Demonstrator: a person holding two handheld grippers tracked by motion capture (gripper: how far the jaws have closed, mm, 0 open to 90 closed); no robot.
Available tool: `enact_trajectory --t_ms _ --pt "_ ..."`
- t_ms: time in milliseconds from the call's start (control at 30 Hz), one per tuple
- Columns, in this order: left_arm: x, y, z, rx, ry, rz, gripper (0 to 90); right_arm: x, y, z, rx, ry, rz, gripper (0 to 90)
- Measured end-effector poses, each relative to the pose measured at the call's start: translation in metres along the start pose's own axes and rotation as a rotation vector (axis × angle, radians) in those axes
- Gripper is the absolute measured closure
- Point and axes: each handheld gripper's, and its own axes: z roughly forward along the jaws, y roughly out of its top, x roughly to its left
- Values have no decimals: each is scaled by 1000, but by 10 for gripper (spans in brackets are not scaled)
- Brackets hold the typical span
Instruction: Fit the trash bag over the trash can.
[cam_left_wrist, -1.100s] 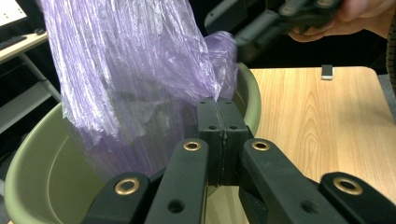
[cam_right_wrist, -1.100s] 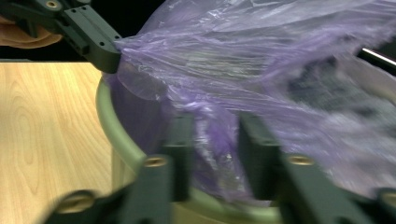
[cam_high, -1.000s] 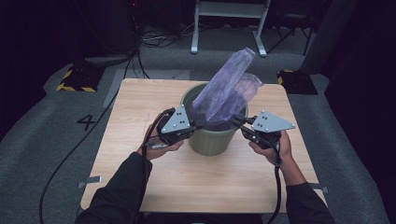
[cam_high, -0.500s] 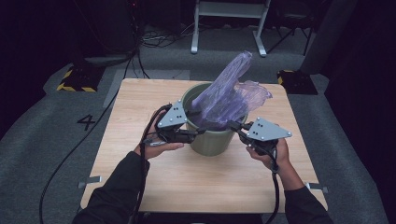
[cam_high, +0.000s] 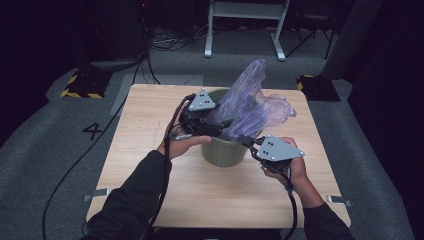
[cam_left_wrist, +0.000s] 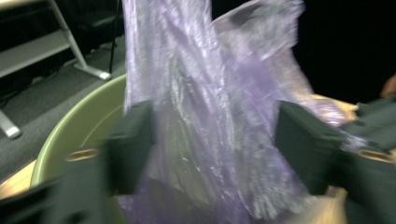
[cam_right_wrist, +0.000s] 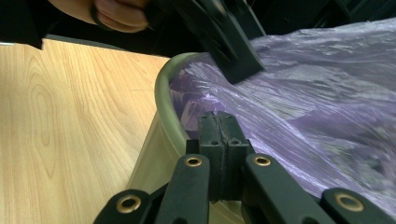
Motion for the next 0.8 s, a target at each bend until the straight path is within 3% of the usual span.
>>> enact_trajectory --t_ms 33,67,167,233,400,500,600,800 --pt "0 -1 0 -8 -1 17 523 1 0 0 -1 -2 -2 900" --pt "1 -2 -1 -18 -19 40 663 1 -1 -1 0 -5 3 894" --pt "-1 -5 -5 -30 -23 84 806 1 -3 -5 -10 -3 20 838" --pt "-3 -8 -10 -47 -31 101 862 1 -4 -9 -14 -10 43 719" --pt "-9 -17 -25 -96 -66 137 881 -6 -7 -24 -51 -21 130 480" --pt "-13 -26 -33 -123 -81 146 882 -14 -10 -33 -61 -62 172 367" --pt "-16 -35 -40 -134 -96 156 881 -26 -12 -40 -61 -111 215 294" --pt "-18 -45 -42 -143 -112 163 887 -63 -9 -44 -45 -257 210 264"
